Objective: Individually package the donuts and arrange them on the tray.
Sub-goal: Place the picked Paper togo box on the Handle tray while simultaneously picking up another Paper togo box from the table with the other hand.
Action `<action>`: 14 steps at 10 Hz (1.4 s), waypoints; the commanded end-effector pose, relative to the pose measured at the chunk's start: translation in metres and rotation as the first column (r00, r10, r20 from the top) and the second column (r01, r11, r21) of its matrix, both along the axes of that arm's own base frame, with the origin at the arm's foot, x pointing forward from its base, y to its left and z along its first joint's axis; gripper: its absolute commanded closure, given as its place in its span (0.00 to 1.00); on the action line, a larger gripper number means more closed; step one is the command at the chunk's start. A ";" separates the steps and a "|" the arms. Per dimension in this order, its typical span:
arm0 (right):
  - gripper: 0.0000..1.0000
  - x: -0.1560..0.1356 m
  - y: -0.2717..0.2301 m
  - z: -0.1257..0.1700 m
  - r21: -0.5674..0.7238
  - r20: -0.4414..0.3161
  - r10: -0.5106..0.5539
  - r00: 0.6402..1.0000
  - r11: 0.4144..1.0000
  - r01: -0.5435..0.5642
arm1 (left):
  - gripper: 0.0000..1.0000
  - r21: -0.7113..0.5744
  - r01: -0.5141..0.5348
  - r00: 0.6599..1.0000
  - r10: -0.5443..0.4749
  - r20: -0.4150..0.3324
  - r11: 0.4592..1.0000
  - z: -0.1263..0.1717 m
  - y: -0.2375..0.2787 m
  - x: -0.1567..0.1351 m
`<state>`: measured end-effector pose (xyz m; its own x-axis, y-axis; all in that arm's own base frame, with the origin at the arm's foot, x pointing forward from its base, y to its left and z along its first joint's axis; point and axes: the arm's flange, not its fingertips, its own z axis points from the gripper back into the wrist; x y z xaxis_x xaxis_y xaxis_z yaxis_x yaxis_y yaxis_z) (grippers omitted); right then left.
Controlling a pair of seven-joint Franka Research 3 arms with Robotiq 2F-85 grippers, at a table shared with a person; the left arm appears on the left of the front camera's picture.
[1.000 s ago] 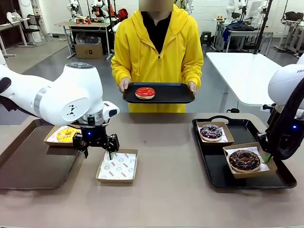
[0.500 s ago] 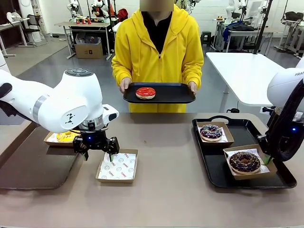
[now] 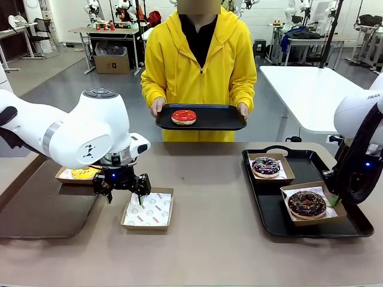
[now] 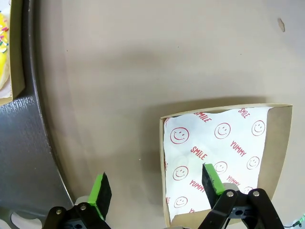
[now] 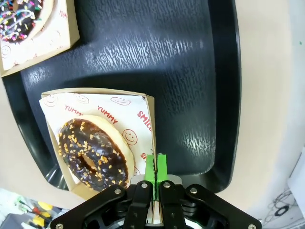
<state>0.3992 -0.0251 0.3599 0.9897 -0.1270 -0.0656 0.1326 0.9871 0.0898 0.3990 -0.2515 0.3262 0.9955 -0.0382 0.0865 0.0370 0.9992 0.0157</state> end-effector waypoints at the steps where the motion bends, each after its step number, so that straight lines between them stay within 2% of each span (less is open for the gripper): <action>1: 0.99 -0.001 -0.003 -0.011 0.012 0.038 0.025 0.999 1.000 -0.026 | 0.00 0.002 0.010 1.000 -0.010 0.019 1.000 -0.005 -0.003 -0.002; 4: 0.99 0.000 -0.006 -0.014 0.014 0.038 0.042 0.998 0.999 -0.043 | 0.00 0.006 0.022 1.000 -0.022 0.015 1.000 -0.008 -0.003 -0.001; 5: 0.47 0.000 -0.006 -0.014 0.022 0.034 0.043 0.998 0.999 -0.044 | 0.16 -0.011 0.029 1.000 -0.029 0.011 1.000 -0.007 -0.003 -0.001; 6: 0.39 0.000 -0.006 -0.013 0.023 0.036 0.047 0.998 0.999 -0.048 | 0.60 -0.017 0.029 1.000 -0.029 0.012 0.999 -0.006 -0.003 -0.001; 7: 0.00 -0.001 -0.006 -0.012 0.026 0.036 0.046 0.998 0.999 -0.047 | 0.76 -0.022 0.024 1.000 -0.023 0.015 0.999 -0.004 -0.003 -0.001; 8: 0.00 0.000 -0.007 -0.013 0.028 0.036 0.045 0.998 0.999 -0.046 | 1.00 -0.030 0.016 1.000 -0.015 0.015 0.999 -0.003 -0.003 -0.001; 9: 0.00 0.000 -0.006 -0.013 0.029 0.035 0.044 0.998 0.999 -0.045 | 1.00 -0.037 0.012 1.000 -0.011 0.016 0.999 -0.002 -0.003 0.000; 10: 0.14 0.000 -0.007 -0.013 0.030 0.035 0.043 0.998 0.999 -0.045 | 1.00 -0.041 0.009 1.000 -0.008 0.011 0.999 -0.002 -0.003 0.000; 11: 0.03 0.000 -0.006 -0.013 0.030 0.035 0.044 0.998 0.999 -0.045 | 0.93 -0.047 0.003 1.000 -0.003 0.009 0.999 -0.002 -0.003 0.000; 12: 0.00 -0.001 -0.006 -0.013 0.032 0.034 0.045 0.998 0.998 -0.046 | 1.00 -0.052 0.000 1.000 0.000 0.006 0.999 -0.002 -0.004 0.000; 14: 0.00 0.000 -0.007 -0.013 0.037 0.030 0.041 0.999 0.998 -0.042 | 1.00 -0.066 -0.011 1.000 0.011 -0.006 0.998 -0.001 -0.003 0.002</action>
